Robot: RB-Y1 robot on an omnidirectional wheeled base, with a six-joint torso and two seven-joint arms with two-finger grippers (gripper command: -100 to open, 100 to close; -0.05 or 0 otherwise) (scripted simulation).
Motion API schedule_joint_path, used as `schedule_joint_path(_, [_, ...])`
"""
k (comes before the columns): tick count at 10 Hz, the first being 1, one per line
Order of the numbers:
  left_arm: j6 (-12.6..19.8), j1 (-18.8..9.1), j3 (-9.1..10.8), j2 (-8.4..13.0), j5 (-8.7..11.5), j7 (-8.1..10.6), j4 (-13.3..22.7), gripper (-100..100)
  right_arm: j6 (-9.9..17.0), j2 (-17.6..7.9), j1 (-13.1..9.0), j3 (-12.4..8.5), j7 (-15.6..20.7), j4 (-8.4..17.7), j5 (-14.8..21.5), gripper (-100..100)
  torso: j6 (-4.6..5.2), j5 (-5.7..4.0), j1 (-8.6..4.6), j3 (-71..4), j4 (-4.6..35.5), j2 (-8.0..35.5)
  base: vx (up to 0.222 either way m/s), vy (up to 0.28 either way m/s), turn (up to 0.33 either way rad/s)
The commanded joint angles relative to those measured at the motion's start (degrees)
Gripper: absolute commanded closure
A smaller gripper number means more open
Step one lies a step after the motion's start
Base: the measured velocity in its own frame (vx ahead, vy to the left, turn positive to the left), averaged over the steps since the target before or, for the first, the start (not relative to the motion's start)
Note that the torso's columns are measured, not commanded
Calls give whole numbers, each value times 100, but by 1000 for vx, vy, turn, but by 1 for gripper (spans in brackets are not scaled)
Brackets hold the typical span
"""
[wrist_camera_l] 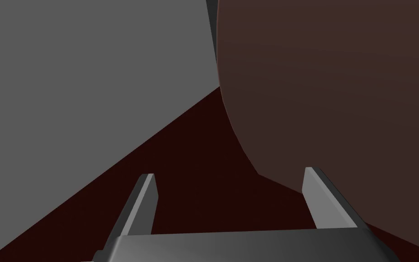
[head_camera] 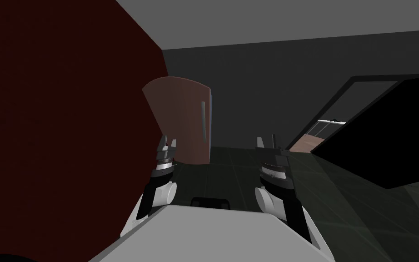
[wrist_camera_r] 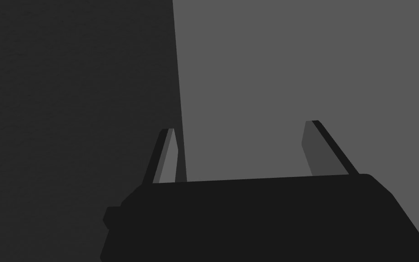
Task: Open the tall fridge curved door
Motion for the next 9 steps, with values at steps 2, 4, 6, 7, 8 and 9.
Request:
schedule_joint_path(2, [0,0,0,0,0,0,0,0,0,0,0,0,0,0,0,0,0,0,0,-1200,600,597,0,0,0])
schedule_joint_path(4, [0,0,0,0,0,0,-1,0,0,0,0,0,0,-1,0,0,0,0,0,-2850,1424,1422,0,0,0])
schedule_joint_path(6, [0,0,0,0,0,0,-1,0,0,0,0,0,0,-1,0,0,0,0,0,-4536,2268,2269,0,0,0])
schedule_joint_path(7, [0,0,0,0,0,0,-1,0,0,0,0,0,0,-1,0,0,0,0,0,-5381,2691,2693,0,0,0])
schedule_joint_path(8, [-1,0,0,0,0,0,-2,0,0,0,0,0,0,-2,0,0,0,0,0,-6227,3114,3116,0,0,0])
schedule_joint_path(9, [-1,0,0,0,0,0,-2,0,-1,0,0,0,0,-2,0,0,0,0,0,-7073,3537,3539,0,0,0])
